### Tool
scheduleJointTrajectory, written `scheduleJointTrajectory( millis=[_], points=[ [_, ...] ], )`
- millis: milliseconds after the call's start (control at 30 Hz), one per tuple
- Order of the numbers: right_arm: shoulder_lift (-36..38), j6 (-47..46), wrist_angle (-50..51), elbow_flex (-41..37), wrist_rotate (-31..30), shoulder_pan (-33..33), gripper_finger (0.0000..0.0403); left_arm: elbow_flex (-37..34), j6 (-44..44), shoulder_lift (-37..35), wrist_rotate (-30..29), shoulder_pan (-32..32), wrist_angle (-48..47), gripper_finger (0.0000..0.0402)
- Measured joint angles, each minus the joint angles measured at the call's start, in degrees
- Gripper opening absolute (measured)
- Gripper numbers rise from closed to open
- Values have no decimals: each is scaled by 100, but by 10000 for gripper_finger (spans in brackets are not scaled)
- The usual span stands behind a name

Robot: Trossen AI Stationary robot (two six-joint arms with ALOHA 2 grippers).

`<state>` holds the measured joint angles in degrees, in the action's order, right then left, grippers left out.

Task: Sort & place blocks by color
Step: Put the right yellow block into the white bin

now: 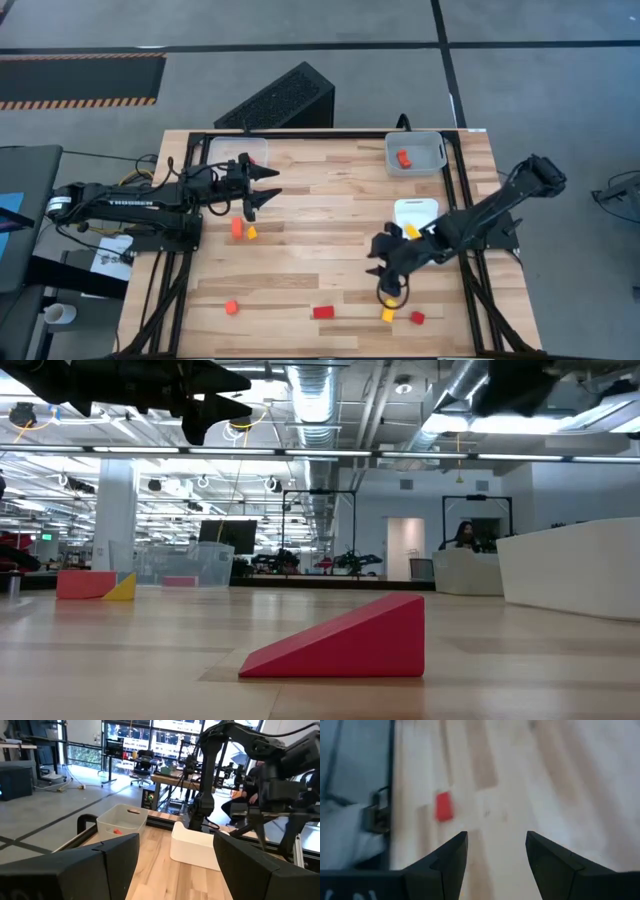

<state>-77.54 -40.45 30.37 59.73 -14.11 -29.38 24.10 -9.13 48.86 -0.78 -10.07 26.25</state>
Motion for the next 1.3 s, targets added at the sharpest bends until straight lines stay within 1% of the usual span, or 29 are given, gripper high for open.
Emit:
scheduleJointTrajectory(
  millis=[133,300,567,767,867,1000,1133,1267,1300],
  points=[
    [-74,-933,389,4,504,-266,223,0,-9,0,0,0,-1,242],
    [-356,-1537,414,4,754,-615,223,0,-48,1,0,0,-36,242],
    [-924,-1724,764,2,1356,-1074,223,0,-55,0,-117,0,-25,242],
    [-1360,-2434,779,2,2399,-1319,223,0,-118,0,-116,0,-37,242],
    [-1538,-2659,789,0,2668,-1387,223,0,-122,0,-116,0,-93,242],
    [-1652,-2678,785,0,3033,-1410,223,0,-255,1,-116,0,-126,242],
    [-1651,-2715,800,2,3091,-1410,223,0,-269,0,-118,0,-128,242],
    [-1513,-3134,1023,2,3754,-1408,223,0,-269,0,-213,0,-168,242],
    [-1449,-3272,1119,2,3810,-1410,223,0,-269,2,-246,0,-180,242]
  ],
)
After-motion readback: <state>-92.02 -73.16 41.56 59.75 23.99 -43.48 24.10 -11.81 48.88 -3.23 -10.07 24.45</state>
